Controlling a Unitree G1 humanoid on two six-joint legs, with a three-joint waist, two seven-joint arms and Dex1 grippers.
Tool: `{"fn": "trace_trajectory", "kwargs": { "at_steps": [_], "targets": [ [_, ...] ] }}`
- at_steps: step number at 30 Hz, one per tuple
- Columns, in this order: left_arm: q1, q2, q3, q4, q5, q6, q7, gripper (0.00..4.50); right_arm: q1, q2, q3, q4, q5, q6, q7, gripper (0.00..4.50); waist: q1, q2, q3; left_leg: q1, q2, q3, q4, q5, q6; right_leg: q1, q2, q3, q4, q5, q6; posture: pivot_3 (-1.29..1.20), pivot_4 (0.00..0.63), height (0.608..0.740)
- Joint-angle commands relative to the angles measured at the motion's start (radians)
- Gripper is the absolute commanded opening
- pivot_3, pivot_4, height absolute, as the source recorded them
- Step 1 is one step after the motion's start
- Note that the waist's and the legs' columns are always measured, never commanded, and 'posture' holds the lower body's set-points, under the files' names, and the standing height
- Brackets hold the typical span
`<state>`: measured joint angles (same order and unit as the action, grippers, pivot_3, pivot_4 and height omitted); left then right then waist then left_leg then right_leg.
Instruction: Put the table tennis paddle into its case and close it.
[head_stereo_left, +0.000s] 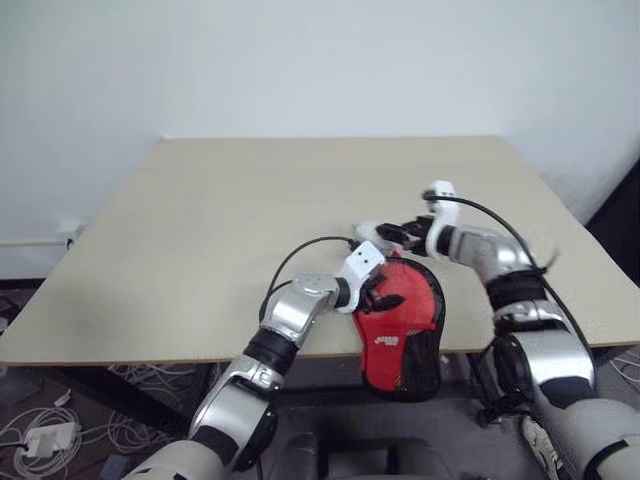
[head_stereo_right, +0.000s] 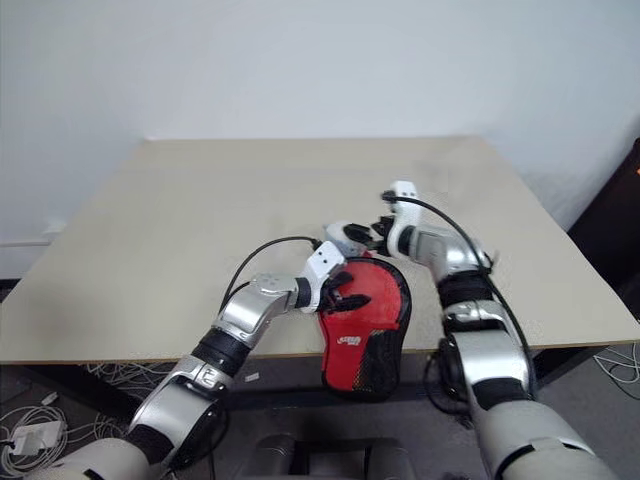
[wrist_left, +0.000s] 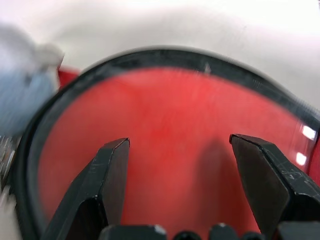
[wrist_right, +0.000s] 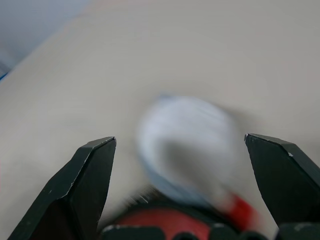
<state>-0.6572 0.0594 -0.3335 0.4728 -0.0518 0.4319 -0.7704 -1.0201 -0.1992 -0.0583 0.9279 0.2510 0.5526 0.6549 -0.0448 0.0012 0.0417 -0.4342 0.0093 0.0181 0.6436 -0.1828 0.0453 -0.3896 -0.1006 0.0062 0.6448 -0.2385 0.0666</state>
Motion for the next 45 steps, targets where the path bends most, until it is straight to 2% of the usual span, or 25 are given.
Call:
{"fn": "trace_trajectory", "kwargs": {
  "at_steps": [1, 7, 16, 20, 27, 29, 31, 36, 45],
  "targets": [
    [-0.009, 0.011, -0.01, -0.018, 0.023, -0.009, 0.005, 3.39, -0.068, 0.0, -0.02, 0.121, -0.026, -0.093, -0.018, 4.47, 0.002, 0.0, 0.0, -0.001, 0.0, 0.0, 0.0, 0.0, 0.0, 0.0, 0.0, 0.0, 0.0, 0.0, 0.0, 0.0, 0.0, 0.716],
    [0.003, 0.013, -0.003, -0.037, 0.022, 0.001, 0.014, 3.39, -0.109, 0.025, -0.016, 0.246, -0.069, -0.181, -0.049, 4.47, -0.003, 0.0, 0.0, -0.002, -0.001, 0.001, 0.0, 0.0, 0.0, -0.001, -0.001, 0.001, 0.0, 0.0, 0.0, 0.0, 0.0, 0.716],
    [0.023, 0.02, 0.005, -0.06, 0.021, 0.008, 0.036, 3.39, -0.112, 0.035, -0.003, 0.304, -0.134, -0.238, -0.096, 4.47, -0.003, 0.0, 0.0, -0.002, -0.001, 0.0, 0.0, 0.0, -0.001, -0.001, 0.0, 0.001, 0.001, 0.0, 0.0, 0.0, 0.0, 0.716],
    [0.021, 0.017, 0.016, -0.068, 0.013, 0.013, 0.044, 3.39, -0.117, 0.051, -0.025, 0.302, -0.134, -0.297, -0.148, 3.6, -0.003, 0.0, 0.0, -0.002, -0.001, 0.0, 0.0, 0.0, -0.001, -0.001, 0.0, 0.001, 0.001, 0.0, 0.0, 0.0, 0.0, 0.716],
    [0.033, 0.021, 0.013, -0.073, 0.013, 0.014, 0.047, 3.39, -0.118, 0.069, -0.085, 0.302, -0.109, -0.3, -0.192, 1.15, -0.003, 0.0, 0.0, -0.002, -0.001, 0.0, 0.0, 0.0, -0.001, -0.001, 0.0, 0.001, 0.001, 0.0, 0.0, 0.0, 0.0, 0.716],
    [0.033, 0.023, 0.016, -0.073, 0.012, 0.016, 0.048, 3.39, -0.116, 0.073, -0.1, 0.302, -0.103, -0.281, -0.197, 0.53, -0.003, 0.0, 0.0, -0.002, -0.001, 0.0, 0.0, 0.0, -0.001, -0.001, 0.0, 0.001, 0.001, 0.0, 0.0, 0.0, 0.0, 0.716],
    [0.03, 0.023, 0.017, -0.068, 0.012, 0.016, 0.049, 3.39, -0.113, 0.071, -0.102, 0.302, -0.109, -0.267, -0.201, 0.1, -0.002, 0.0, 0.0, -0.002, -0.001, 0.0, 0.0, 0.0, -0.001, -0.001, 0.0, 0.001, 0.001, 0.0, 0.0, 0.0, 0.0, 0.716],
    [0.024, 0.019, 0.016, -0.058, 0.014, 0.02, 0.051, 3.39, -0.104, 0.054, -0.119, 0.29, -0.103, -0.265, -0.213, 0.03, -0.002, 0.0, 0.0, -0.002, -0.001, 0.0, 0.0, 0.0, -0.001, -0.001, 0.0, 0.001, 0.001, 0.0, 0.0, 0.0, 0.0, 0.716],
    [0.021, 0.003, 0.002, -0.034, 0.017, 0.028, 0.044, 3.39, -0.088, -0.019, -0.214, 0.282, -0.063, -0.306, -0.356, 0.03, -0.002, 0.0, 0.0, -0.002, -0.001, 0.0, 0.0, 0.0, -0.001, -0.001, -0.001, 0.001, 0.001, 0.0, 0.0, 0.0, 0.0, 0.716]
  ]
}}
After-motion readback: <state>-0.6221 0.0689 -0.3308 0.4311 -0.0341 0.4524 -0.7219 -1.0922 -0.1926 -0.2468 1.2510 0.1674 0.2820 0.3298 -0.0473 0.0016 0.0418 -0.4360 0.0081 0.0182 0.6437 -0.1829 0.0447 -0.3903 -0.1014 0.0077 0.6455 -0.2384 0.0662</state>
